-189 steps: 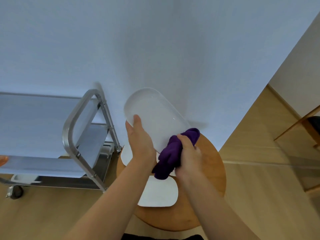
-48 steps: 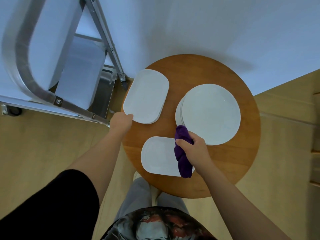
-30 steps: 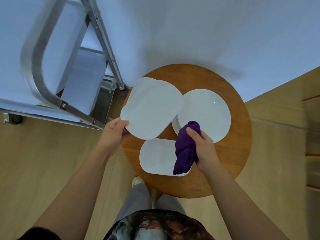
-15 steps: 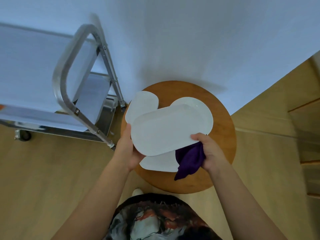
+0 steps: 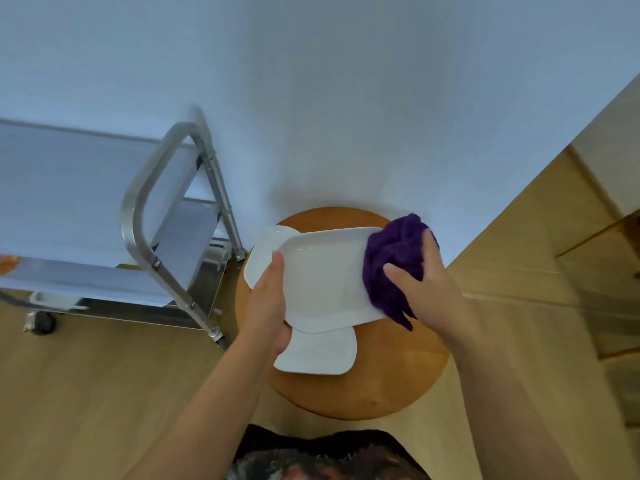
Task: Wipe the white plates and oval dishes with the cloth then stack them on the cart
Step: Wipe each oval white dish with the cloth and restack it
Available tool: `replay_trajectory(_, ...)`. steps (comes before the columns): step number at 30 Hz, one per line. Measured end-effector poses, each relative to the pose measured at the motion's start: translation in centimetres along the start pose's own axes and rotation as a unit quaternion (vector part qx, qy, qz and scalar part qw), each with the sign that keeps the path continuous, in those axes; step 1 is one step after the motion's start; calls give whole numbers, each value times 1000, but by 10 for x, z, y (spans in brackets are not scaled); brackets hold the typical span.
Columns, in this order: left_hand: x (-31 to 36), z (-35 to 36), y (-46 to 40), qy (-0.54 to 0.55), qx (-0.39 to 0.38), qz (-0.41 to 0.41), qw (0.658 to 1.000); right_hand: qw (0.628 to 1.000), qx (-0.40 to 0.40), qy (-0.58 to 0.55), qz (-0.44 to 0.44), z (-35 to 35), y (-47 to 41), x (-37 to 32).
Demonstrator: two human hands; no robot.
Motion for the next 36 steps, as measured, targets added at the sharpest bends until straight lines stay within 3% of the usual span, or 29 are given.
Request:
replay_trajectory(2,-2,15,7,-18,-13,12,1000,978,15,206,4,7,-5,2)
replay_trajectory(3,-3,19,10,-22,-14,20,999,968,52,247,5,6,-6,-1)
replay_trajectory(6,5,28,17,-39,-14,59,997,973,169,159,-11,2,-4,-9)
replay_trajectory(8,13,33,19,-58,-17,83,995,975,200,92,-43,10,-3,-15)
replay_trajectory(12,18,37,22,-86,-3,97,992,980,137,77,-121,50,2,-45)
replay_trajectory(18,23,33,28,-13,-28,97,995,972,24,93,-215,94,19,-88)
replay_trajectory(25,27,29,25,99,-89,49,990,969,-51,71,-231,95,26,-102)
replay_trajectory(36,34,50,29,48,-149,-32,987,948,-167,71,-261,72,42,-93)
Point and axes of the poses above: each hand's wrist, its own y-axis away from the middle knuckle, its own z-axis out of the palm, x = y × z, the point moved 10 cm from there along -y, towards the middle knuckle, and after that the axes turned 5 degrees about -z, right-handed, at the moved point
